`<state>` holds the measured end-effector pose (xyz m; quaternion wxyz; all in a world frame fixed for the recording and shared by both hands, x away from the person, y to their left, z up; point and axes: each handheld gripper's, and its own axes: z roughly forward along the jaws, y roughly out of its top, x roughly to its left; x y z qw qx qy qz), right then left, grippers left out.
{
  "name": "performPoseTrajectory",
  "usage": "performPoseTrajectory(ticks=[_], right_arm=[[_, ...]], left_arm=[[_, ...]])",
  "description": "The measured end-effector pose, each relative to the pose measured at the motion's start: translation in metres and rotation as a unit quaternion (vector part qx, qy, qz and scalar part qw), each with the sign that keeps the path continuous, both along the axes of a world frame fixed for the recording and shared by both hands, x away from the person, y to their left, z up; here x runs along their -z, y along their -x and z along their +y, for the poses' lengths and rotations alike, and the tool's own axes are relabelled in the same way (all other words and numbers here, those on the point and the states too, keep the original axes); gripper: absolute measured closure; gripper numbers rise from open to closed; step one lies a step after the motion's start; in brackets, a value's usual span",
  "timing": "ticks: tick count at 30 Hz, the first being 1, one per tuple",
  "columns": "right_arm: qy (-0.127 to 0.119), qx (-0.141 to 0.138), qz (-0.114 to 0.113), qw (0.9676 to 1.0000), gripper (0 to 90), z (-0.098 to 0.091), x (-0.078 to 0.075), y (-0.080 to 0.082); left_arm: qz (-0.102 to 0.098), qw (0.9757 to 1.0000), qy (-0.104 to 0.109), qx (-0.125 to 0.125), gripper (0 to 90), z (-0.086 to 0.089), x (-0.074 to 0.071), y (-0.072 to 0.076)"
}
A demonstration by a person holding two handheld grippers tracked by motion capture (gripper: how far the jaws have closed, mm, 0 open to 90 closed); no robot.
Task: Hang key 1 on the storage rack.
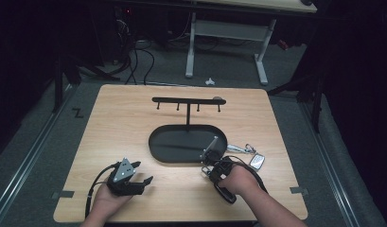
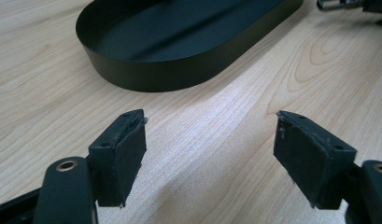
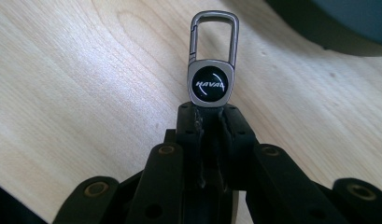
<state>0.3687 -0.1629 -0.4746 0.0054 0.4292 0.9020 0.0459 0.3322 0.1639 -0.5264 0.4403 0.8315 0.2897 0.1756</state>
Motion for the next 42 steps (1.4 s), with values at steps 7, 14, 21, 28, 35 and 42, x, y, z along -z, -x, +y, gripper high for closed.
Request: performPoseTrajectory(ticks=[7, 14, 21, 28, 35, 42], right_arm=[[-0.013, 0.001, -0.018, 0.9998, 80.0, -0.014, -0.017, 0.002], [-0.026, 0.008, -0.032, 0.9991, 80.2, -0.022, -0.032, 0.003], [-0.035, 0.019, -0.051, 0.9979, 80.3, -0.027, -0.055, 0.000], [-0.040, 0.019, -0.063, 0.9970, 80.2, -0.026, -0.071, -0.006], [-0.037, 0.018, -0.072, 0.9965, 80.2, -0.023, -0.082, -0.013], [-0.041, 0.021, -0.079, 0.9958, 80.2, -0.018, -0.094, -0.022]], left_arm=[[0.002, 1.0000, 0.001, -0.001, 26.1, 0.000, 0.000, 0.000], [0.001, 1.0000, 0.001, -0.002, 26.1, -0.001, 0.000, 0.000], [0.001, 1.0000, 0.001, -0.002, 26.1, 0.000, -0.001, 0.000], [0.002, 1.0000, 0.000, -0.001, 26.1, -0.001, 0.000, 0.000], [0.002, 1.0000, 0.000, -0.001, 26.1, 0.000, 0.000, 0.000], [0.003, 1.0000, 0.000, 0.001, 26.1, 0.001, -0.001, 0.000]])
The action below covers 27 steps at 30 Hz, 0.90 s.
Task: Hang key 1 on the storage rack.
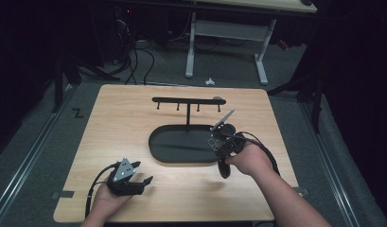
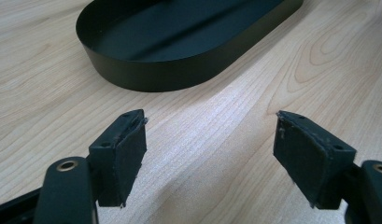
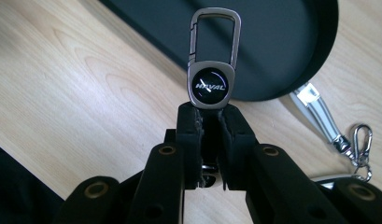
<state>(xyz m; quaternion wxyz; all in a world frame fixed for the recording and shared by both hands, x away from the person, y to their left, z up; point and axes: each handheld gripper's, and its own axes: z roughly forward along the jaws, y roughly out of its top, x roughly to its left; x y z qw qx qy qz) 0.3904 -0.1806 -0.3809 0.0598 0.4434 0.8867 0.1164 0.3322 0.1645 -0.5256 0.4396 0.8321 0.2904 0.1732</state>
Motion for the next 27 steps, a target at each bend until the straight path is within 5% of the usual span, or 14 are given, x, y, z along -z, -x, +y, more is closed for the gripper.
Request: performPoseTrajectory(ticks=[27], right_arm=[[-0.020, 0.003, -0.038, 0.9991, 80.2, 0.021, -0.041, -0.046]], left_arm=[[0.003, 0.9991, 0.005, -0.042, 26.1, 0.033, 0.000, 0.018]])
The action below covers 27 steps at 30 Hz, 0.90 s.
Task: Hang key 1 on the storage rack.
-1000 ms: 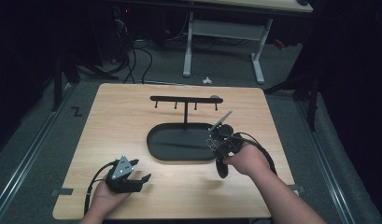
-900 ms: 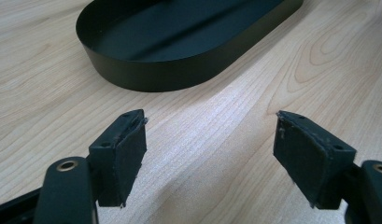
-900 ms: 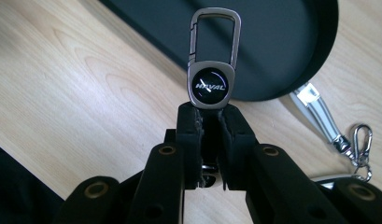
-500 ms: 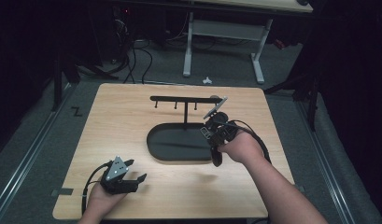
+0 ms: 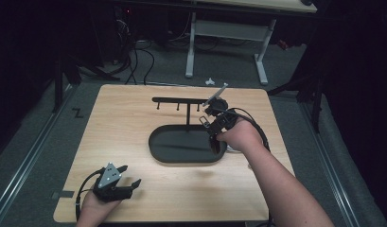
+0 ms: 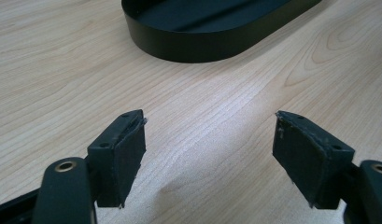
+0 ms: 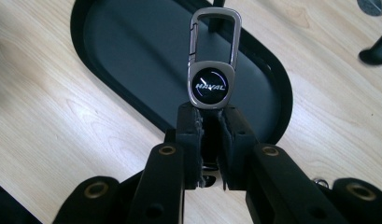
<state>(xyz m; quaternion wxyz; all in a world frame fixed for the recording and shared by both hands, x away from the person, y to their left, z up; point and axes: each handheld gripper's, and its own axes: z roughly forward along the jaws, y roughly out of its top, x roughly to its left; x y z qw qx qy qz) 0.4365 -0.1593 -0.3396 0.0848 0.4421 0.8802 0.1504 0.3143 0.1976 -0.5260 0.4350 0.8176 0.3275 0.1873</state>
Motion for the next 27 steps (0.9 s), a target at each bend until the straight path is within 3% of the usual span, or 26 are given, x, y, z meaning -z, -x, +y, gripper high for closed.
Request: performPoseTrajectory(ticks=[14, 22, 27], right_arm=[[-0.002, 0.004, -0.017, 0.9998, 80.2, 0.006, -0.015, -0.012], [-0.010, 0.011, -0.022, 0.9997, 80.2, 0.013, -0.012, -0.021], [0.000, 0.017, -0.024, 0.9996, 80.0, 0.015, -0.005, -0.026]], left_arm=[[0.001, 1.0000, -0.001, 0.008, 26.0, -0.004, 0.000, -0.002], [0.002, 1.0000, -0.002, 0.009, 26.0, -0.003, 0.000, -0.001], [0.003, 0.9999, -0.001, 0.010, 26.0, -0.003, 0.000, -0.002]])
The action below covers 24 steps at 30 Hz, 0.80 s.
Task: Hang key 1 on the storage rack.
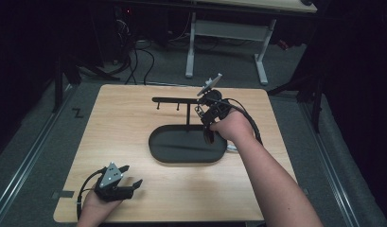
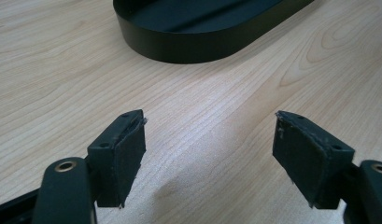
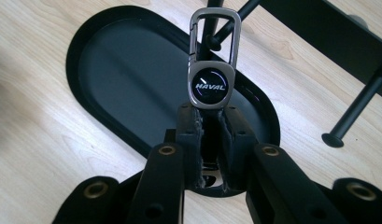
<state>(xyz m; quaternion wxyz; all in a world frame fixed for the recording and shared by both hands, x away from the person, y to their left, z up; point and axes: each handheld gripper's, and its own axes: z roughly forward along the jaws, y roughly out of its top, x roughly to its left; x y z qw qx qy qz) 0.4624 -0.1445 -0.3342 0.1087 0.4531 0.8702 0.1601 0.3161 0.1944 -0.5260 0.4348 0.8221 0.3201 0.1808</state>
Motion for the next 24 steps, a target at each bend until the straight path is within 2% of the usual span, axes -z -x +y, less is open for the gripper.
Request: performPoseTrajectory(ticks=[17, 23, 24], right_arm=[[0.000, 0.010, -0.003, 0.9999, 79.9, 0.004, 0.015, -0.008], [0.002, 0.022, -0.010, 0.9997, 79.8, 0.003, 0.017, -0.014], [0.001, 0.031, -0.008, 0.9995, 79.8, 0.004, 0.017, -0.015]], left_arm=[[0.004, 1.0000, 0.000, 0.004, 26.1, -0.002, 0.001, -0.001], [0.004, 1.0000, -0.001, 0.006, 26.1, -0.001, 0.001, -0.001], [0.004, 1.0000, -0.001, 0.006, 26.1, -0.002, 0.001, -0.001]])
